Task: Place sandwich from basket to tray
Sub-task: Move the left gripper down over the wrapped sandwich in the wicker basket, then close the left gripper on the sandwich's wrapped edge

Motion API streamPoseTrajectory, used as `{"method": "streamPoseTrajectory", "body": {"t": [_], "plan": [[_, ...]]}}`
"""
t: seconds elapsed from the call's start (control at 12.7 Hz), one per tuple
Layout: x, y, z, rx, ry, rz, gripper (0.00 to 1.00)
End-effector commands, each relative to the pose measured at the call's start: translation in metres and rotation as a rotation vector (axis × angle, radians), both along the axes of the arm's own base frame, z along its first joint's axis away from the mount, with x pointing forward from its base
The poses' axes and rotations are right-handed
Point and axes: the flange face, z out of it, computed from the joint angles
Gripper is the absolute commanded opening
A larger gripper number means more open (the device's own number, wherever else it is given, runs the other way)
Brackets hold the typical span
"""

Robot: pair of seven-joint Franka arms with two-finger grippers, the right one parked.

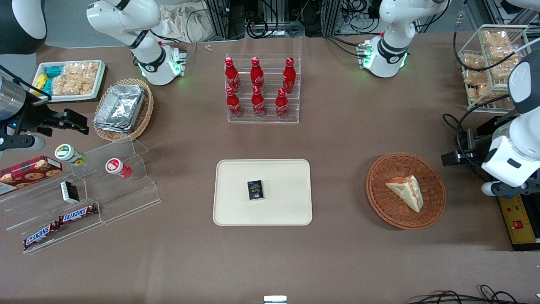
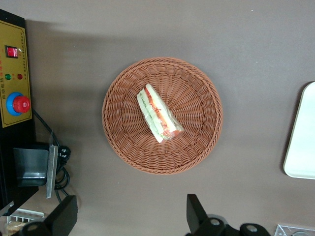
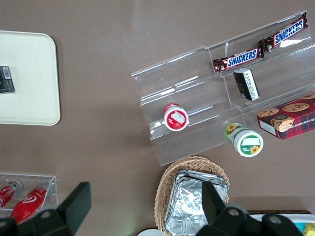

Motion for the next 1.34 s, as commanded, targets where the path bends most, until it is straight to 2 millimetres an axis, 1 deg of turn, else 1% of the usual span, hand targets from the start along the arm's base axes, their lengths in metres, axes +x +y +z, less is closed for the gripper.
{"method": "streamPoseTrajectory", "body": {"t": [0.0, 0.16, 0.24, 0.31, 0.39, 0.47, 0.55, 0.63, 0.71, 0.79, 0.87, 1.1, 1.26], "plan": [[0.001, 0.0, 0.004, 0.016, 0.0, -0.007, 1.0], [0.002, -0.003, 0.002, 0.014, 0.001, -0.01, 1.0], [0.004, -0.005, -0.006, 0.018, 0.002, -0.013, 1.0], [0.005, -0.012, -0.035, 0.029, -0.007, -0.008, 1.0], [0.006, -0.016, -0.063, 0.024, -0.072, 0.067, 1.0], [0.005, -0.022, -0.088, 0.015, -0.108, 0.206, 1.0], [0.004, -0.024, -0.108, 0.009, -0.111, 0.315, 1.0], [0.004, -0.024, -0.126, 0.006, -0.102, 0.385, 1.0], [0.004, -0.02, -0.139, 0.005, -0.094, 0.435, 1.0], [0.003, -0.008, -0.155, -0.006, -0.076, 0.483, 1.0], [0.003, -0.001, -0.169, -0.019, -0.074, 0.513, 1.0], [0.005, -0.002, -0.202, -0.03, -0.054, 0.639, 1.0], [0.005, -0.005, -0.218, -0.027, -0.032, 0.67, 1.0]]}}
